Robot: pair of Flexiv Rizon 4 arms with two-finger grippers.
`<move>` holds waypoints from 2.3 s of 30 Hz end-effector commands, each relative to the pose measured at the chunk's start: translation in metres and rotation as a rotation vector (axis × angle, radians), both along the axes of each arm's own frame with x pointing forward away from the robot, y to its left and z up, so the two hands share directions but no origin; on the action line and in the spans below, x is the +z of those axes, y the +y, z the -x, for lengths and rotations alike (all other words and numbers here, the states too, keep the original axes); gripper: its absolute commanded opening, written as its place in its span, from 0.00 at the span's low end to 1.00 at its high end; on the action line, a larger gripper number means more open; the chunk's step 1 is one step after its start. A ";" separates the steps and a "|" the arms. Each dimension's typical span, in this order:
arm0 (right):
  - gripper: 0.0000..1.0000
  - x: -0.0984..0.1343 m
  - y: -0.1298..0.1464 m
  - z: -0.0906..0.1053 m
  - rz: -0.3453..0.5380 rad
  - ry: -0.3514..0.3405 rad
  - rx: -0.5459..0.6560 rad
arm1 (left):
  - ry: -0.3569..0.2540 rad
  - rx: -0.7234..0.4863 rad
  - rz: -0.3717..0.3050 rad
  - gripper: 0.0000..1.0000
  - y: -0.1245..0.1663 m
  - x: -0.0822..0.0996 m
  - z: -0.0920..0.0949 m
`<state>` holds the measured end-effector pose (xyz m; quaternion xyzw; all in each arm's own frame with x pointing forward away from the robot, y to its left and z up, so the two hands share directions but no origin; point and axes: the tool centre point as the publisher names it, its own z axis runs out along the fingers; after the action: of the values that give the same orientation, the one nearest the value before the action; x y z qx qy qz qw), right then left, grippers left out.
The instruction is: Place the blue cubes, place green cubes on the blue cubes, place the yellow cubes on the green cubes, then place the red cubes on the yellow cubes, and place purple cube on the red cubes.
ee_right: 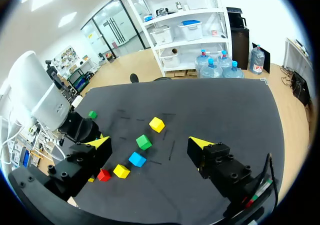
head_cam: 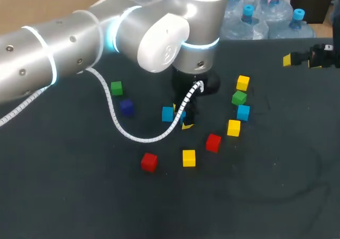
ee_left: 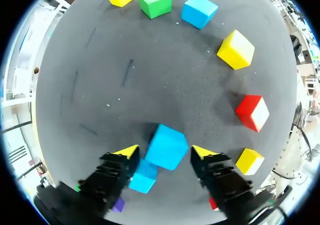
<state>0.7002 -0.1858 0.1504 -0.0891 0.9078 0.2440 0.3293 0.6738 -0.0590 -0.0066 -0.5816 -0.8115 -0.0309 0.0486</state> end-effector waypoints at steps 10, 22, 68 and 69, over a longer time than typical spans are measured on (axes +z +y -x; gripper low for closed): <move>1.00 0.000 0.001 0.000 0.002 -0.001 -0.003 | -0.154 -0.103 0.130 1.00 0.033 0.039 0.000; 1.00 0.000 0.001 0.000 0.002 -0.001 -0.003 | -0.299 -0.102 0.149 1.00 0.097 0.075 0.004; 1.00 0.000 0.001 0.000 0.002 -0.001 -0.003 | -0.089 -0.218 0.029 1.00 0.054 0.012 -0.024; 1.00 0.000 0.001 0.000 0.002 -0.001 -0.003 | -0.090 -0.220 0.029 1.00 0.053 0.013 -0.026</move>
<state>0.7002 -0.1858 0.1504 -0.0891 0.9078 0.2440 0.3293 0.6962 -0.0050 0.0068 -0.6649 -0.7451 -0.0516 -0.0016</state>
